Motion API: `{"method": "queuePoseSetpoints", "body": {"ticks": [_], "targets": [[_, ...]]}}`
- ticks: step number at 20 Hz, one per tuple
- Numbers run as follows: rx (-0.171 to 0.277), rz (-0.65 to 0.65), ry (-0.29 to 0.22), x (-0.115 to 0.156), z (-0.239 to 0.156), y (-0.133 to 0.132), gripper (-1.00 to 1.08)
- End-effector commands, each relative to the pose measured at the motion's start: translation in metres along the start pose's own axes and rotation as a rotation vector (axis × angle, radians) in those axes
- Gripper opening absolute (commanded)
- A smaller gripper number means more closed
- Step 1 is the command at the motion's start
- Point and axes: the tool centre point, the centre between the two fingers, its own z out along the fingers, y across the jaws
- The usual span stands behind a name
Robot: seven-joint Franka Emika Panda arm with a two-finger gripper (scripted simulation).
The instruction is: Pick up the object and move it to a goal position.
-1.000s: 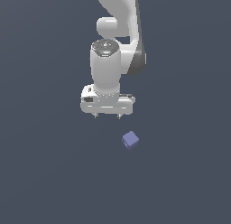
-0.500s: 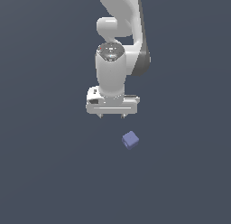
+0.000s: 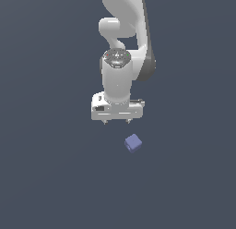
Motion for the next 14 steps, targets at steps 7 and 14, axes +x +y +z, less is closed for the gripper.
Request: {"method": "queuePoseSetpoints", "body": {"ticks": [7,14], "targets": [[0.0,-0.21,-0.009,0.02,0.031,-0.03,1.0],[0.009,-0.409,-0.013,0.037,0.062,-0.06,1.0]]}}
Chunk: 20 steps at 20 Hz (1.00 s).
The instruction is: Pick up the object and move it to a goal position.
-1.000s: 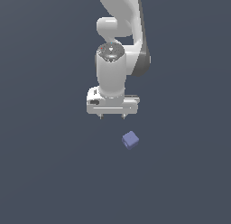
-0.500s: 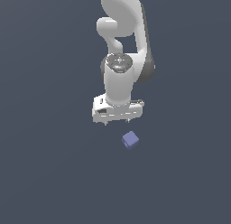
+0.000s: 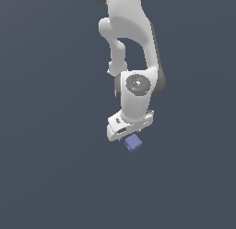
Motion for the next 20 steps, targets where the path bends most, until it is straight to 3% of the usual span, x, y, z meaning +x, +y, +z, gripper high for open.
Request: {"method": "queuePoseSetpoints", "body": {"ticks": [1,8,20], "targets": [[0.003,-0.059,0.0,0.008,0.009,-0.007,1.0],[0.009,-0.147,0.001,0.019,0.023,-0.017,1.0],[0.01,-0.153,0.0,0.019,0.048,-0.019,1.0]]}}
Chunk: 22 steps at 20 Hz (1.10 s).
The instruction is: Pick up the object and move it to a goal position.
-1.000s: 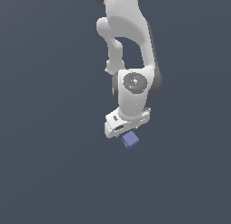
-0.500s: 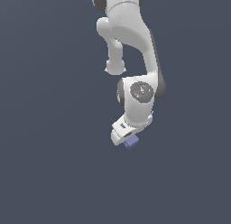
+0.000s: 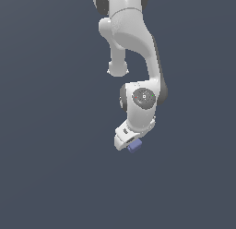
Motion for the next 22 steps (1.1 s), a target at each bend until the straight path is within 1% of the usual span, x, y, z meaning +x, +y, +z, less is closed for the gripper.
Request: {"method": "queuePoseSetpoints", "body": {"ticks": [1,5,10,11,22], "targets": [[0.001,-0.002,-0.001,-0.001,0.014,-0.001,1.0],[0.001,-0.003,-0.001,-0.001,0.031,-0.001,1.0],[0.001,-0.004,-0.001,0.001,0.034,0.0,1.0],[0.001,-0.004,-0.001,0.001,0.034,0.0,-1.0],[0.001,-0.004,-0.001,0.001,0.034,0.0,-1.0]]}}
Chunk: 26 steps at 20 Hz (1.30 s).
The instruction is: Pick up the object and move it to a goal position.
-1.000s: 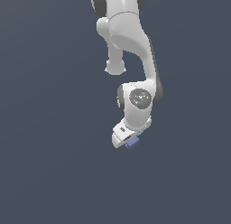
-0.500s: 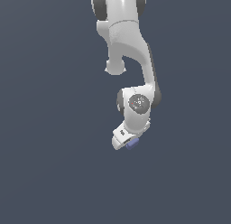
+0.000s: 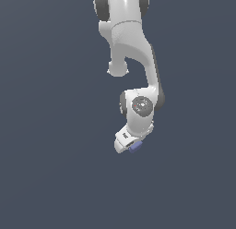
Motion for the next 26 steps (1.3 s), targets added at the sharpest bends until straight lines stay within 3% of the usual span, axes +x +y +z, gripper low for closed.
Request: {"method": "queuePoseSetpoints", "body": {"ticks": [1,12,26], "targets": [[0.0,0.0,0.0,0.0,-0.001,0.0,-1.0],[-0.001,0.0,0.0,0.002,-0.049,-0.015,-1.0],[-0.001,-0.001,-0.001,0.008,-0.203,-0.064,-1.0]]}}
